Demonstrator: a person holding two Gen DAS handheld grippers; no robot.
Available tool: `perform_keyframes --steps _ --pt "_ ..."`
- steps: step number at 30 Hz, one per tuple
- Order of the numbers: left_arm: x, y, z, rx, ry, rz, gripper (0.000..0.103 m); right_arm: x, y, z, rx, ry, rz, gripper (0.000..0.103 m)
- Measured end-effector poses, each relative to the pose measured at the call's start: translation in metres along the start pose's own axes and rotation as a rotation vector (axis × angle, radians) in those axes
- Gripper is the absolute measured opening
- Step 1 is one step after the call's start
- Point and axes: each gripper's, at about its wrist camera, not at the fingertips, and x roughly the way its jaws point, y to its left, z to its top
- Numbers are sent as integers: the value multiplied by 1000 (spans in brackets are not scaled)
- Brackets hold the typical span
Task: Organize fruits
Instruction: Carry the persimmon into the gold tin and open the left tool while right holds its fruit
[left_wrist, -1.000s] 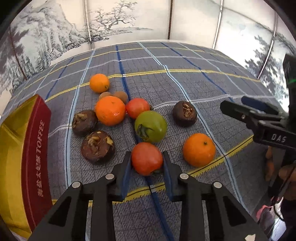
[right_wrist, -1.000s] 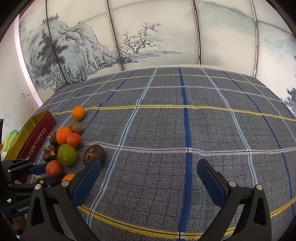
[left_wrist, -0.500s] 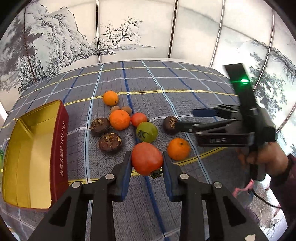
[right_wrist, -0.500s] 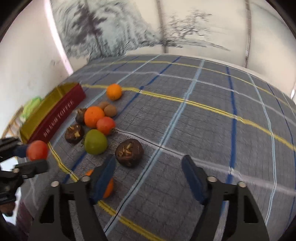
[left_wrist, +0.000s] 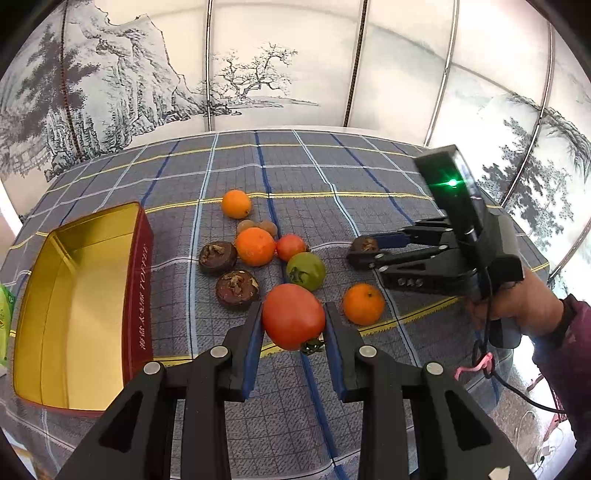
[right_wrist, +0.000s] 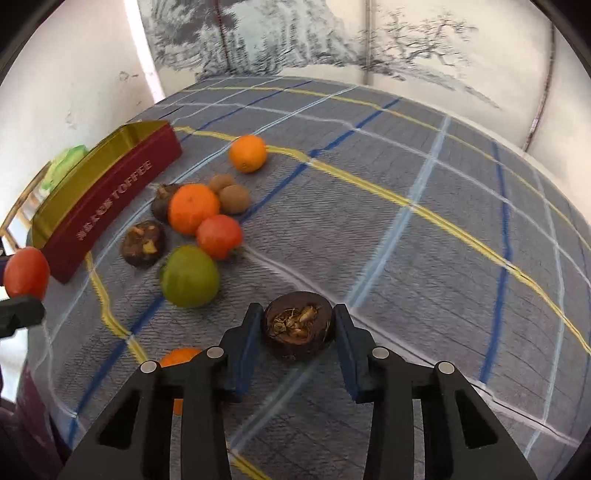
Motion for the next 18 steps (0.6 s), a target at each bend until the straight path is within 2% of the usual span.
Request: perform_keyframes --steps 7,18 --pt "-9 12 7 -11 -27 47 28 -4 -60 -9 216 -70 -148 39" --pt "-24 51 11 -20 -69 173 28 0 -58 -5 202 -81 -227 40"
